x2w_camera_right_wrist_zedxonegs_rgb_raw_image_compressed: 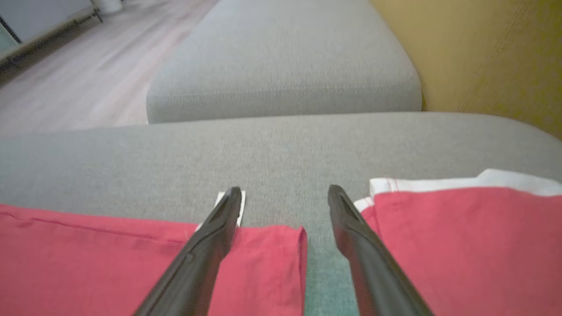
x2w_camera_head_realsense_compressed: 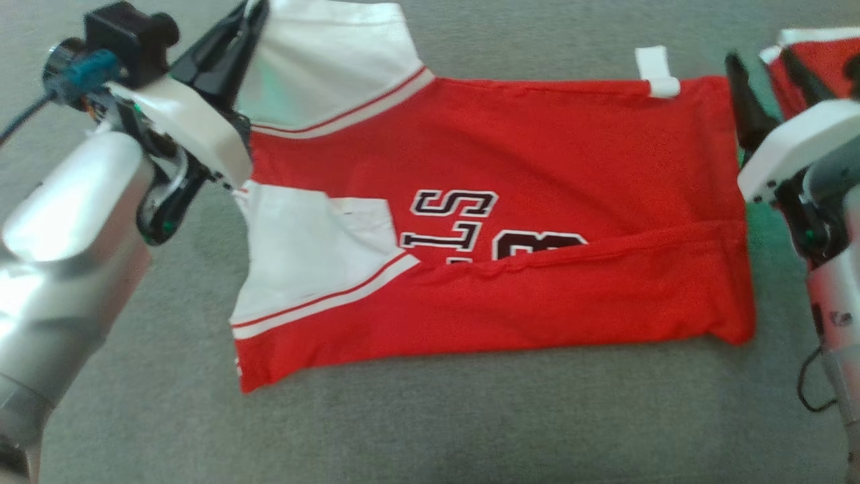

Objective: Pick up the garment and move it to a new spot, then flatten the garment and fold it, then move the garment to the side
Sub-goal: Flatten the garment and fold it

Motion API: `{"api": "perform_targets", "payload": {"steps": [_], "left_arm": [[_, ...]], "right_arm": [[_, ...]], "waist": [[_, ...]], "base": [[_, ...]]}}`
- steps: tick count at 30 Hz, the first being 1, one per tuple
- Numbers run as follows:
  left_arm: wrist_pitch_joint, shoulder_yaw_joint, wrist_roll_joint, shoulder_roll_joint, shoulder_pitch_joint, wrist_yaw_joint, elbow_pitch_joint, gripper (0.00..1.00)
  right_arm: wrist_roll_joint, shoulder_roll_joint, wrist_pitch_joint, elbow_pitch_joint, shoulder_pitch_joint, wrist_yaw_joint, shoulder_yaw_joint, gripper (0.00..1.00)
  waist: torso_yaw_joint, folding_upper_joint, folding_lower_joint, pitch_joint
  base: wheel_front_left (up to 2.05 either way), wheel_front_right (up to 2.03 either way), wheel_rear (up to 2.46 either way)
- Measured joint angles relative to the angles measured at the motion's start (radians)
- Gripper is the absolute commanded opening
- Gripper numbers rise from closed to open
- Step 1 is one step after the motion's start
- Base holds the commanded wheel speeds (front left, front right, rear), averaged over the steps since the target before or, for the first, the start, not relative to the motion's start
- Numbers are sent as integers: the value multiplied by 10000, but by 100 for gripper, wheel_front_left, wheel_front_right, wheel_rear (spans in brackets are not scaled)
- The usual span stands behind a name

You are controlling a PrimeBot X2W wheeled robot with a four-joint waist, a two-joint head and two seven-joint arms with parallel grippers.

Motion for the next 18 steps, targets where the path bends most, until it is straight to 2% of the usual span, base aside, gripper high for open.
{"api": "perform_targets", "payload": {"steps": [7,14,15,16,17,18], "left_arm": [[21,-301,46,71,336,155,-1204,0],[196,-332,46,136,455,397,-1852,0],[221,-332,44,144,455,397,-1875,0],[228,-336,44,153,455,399,-1881,0],[240,-337,44,169,455,410,-1885,0],[305,-337,44,196,453,416,-1887,0]], "right_arm": [[0,-380,391,1513,-167,0,196,100],[100,-564,562,2556,-877,0,558,100],[150,-571,564,2671,-949,0,658,87],[236,-577,598,2769,-1033,0,738,87],[311,-598,658,2836,-1143,0,848,18],[355,-635,717,2882,-1263,0,1007,0]], "waist": [[594,0,0,8],[806,0,2,292],[818,0,2,329],[824,0,2,358],[824,0,2,381],[815,0,1,398]], "base": [[0,0,0],[0,0,0],[0,0,0],[0,0,0],[0,0,0],[0,0,0]]}}
